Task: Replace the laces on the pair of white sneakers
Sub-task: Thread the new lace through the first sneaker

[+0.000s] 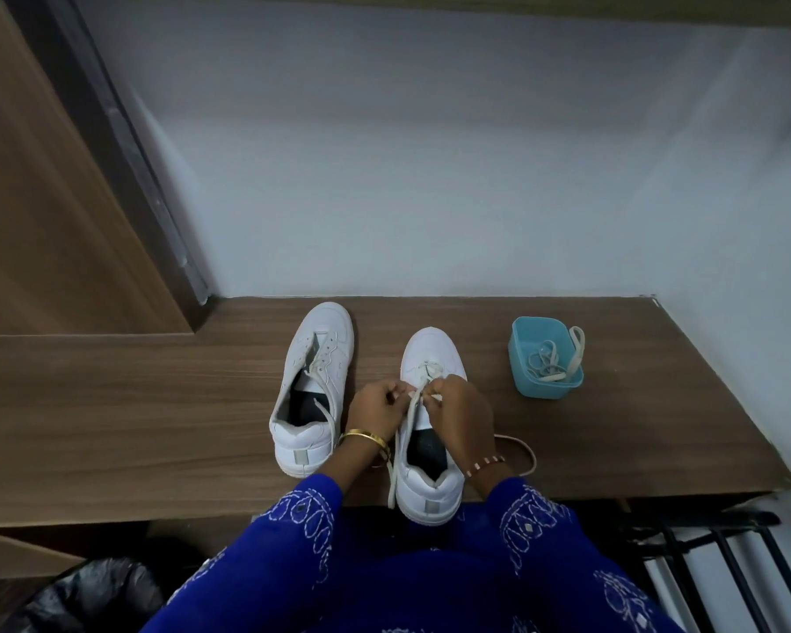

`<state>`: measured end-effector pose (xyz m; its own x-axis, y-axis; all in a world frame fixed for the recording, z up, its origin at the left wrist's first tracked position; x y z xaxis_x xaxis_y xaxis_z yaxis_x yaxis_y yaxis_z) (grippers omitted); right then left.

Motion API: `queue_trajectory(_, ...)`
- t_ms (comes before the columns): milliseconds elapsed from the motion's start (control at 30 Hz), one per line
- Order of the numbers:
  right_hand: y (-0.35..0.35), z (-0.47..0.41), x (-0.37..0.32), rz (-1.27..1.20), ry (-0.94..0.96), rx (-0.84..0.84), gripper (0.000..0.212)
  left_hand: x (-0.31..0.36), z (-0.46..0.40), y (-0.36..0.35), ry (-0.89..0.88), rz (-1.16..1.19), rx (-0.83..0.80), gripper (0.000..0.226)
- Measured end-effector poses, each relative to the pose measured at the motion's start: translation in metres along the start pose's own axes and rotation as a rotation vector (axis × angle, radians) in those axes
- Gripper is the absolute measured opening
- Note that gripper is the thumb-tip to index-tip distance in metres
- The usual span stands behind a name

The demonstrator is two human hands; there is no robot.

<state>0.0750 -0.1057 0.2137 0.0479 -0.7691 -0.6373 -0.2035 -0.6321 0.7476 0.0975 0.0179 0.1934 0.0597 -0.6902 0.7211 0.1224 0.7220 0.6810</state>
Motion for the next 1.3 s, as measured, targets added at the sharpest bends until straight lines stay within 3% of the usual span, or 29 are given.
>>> queue_trajectory(67,0.004,0.003,-0.003,0.075,0.064,0.044,0.014,0.002,-0.001,-0.001,0.019,-0.067,0.023,0.018)
queue_trajectory(233,0.014,0.02,0.005,0.212,0.196,0.105,0.03,-0.004,-0.006,0.001,0.092,-0.033,0.084,0.017)
queue_trajectory(400,0.014,0.037,0.028,-0.016,0.147,0.056,0.025,-0.013,-0.013,0.029,0.338,0.82,0.239,0.028)
queue_trajectory(467,0.011,0.036,0.026,0.016,0.173,0.062,0.026,-0.014,-0.019,0.054,0.374,1.054,0.335,0.028)
queue_trajectory(533,0.007,0.034,0.026,0.005,0.179,0.077,0.024,-0.014,-0.025,0.08,0.411,1.136,0.451,0.028)
queue_trajectory(633,0.001,0.033,0.032,-0.031,0.158,0.081,0.019,-0.013,-0.028,0.098,0.385,0.873,0.496,0.029)
queue_trajectory(800,-0.004,0.031,0.04,-0.138,0.117,0.061,0.022,0.007,-0.011,0.056,-0.015,-0.152,0.166,0.018)
queue_trajectory(900,-0.005,0.029,0.04,-0.171,0.061,0.008,0.025,0.016,0.005,0.021,-0.229,-0.438,0.096,0.024)
queue_trajectory(1000,-0.003,0.028,0.039,-0.225,0.034,-0.005,0.025,0.02,0.012,0.003,-0.299,-0.64,0.106,0.033)
queue_trajectory(1167,-0.004,0.028,0.038,-0.249,-0.022,-0.031,0.035,0.016,0.007,0.004,-0.265,-0.697,0.132,0.026)
queue_trajectory(1233,-0.006,0.027,0.037,-0.25,-0.016,-0.051,0.034,0.01,0.0,0.009,-0.181,-0.476,0.135,0.022)
queue_trajectory(1300,-0.006,0.026,0.037,-0.257,-0.019,-0.066,0.037,0.008,-0.002,0.021,-0.02,-0.024,0.163,0.019)
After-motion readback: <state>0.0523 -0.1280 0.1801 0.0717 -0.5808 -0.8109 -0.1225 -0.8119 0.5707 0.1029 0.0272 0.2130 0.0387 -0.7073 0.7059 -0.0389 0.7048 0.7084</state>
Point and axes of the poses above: each hand's wrist, its own z-axis away from the middle knuckle, its own y-axis out of the back of the hand, x = y × z, the point moved 4 cm from there along -z, towards the middle knuckle, and after that the axes turned 12 degrees about -z, right-handed, at the moved point
